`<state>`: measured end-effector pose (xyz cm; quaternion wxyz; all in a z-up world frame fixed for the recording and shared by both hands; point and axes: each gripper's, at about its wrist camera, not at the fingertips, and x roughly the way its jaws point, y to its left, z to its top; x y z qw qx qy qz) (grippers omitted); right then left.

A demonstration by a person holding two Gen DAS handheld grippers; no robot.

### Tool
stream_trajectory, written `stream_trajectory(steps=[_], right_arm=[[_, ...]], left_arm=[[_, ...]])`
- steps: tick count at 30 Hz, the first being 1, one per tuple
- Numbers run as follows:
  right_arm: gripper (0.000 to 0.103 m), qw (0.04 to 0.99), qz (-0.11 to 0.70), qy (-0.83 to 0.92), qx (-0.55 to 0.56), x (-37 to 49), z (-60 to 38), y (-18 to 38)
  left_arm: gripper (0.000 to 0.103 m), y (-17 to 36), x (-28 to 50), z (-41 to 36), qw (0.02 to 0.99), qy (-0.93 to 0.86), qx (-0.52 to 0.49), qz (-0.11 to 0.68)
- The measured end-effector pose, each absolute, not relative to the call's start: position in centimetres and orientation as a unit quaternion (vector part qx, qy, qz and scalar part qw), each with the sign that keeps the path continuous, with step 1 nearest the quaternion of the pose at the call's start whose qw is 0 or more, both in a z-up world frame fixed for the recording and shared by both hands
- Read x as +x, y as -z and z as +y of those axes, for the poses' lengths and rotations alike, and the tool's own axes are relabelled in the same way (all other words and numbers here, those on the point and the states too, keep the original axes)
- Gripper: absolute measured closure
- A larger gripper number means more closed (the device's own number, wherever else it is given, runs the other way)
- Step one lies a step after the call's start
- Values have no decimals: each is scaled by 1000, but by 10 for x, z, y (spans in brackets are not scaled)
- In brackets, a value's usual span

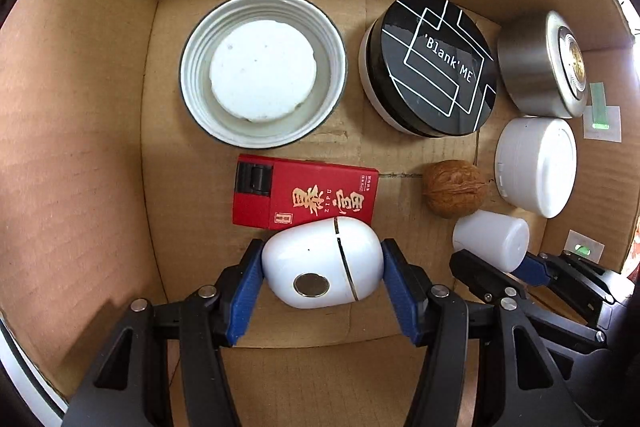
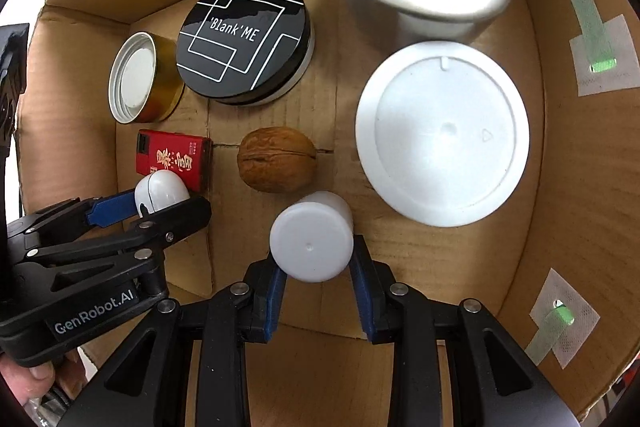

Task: Organize rigid objects
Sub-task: 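Lower the egg-shaped case into the box with the left tool while the right tool lowers the bottle, then open both tools and withdraw them from the box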

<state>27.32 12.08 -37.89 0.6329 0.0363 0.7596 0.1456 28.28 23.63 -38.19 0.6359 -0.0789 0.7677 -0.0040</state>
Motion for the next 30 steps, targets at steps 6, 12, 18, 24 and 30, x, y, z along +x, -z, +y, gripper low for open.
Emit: stream_trajectory(steps=[6,12,18,24,30], right_arm=[[69,631,762,-143,44,276,105,380],[60,630,764,-134,36,280,101,377],[39,640,757,-130,31,272,87,357],[28,658,741,-132,20,264,80,324],[19,672,728,-132,28,258,72,300]], left_arm=[[47,380,280,243,633,-3,-81,770],[47,367,271,237,640,-15,-70,765],[26,337,263,237,663,-27,-81,743],[19,304,252,233,687,-33,-79,722],[2,277,243,234,709,-36,-86,698]])
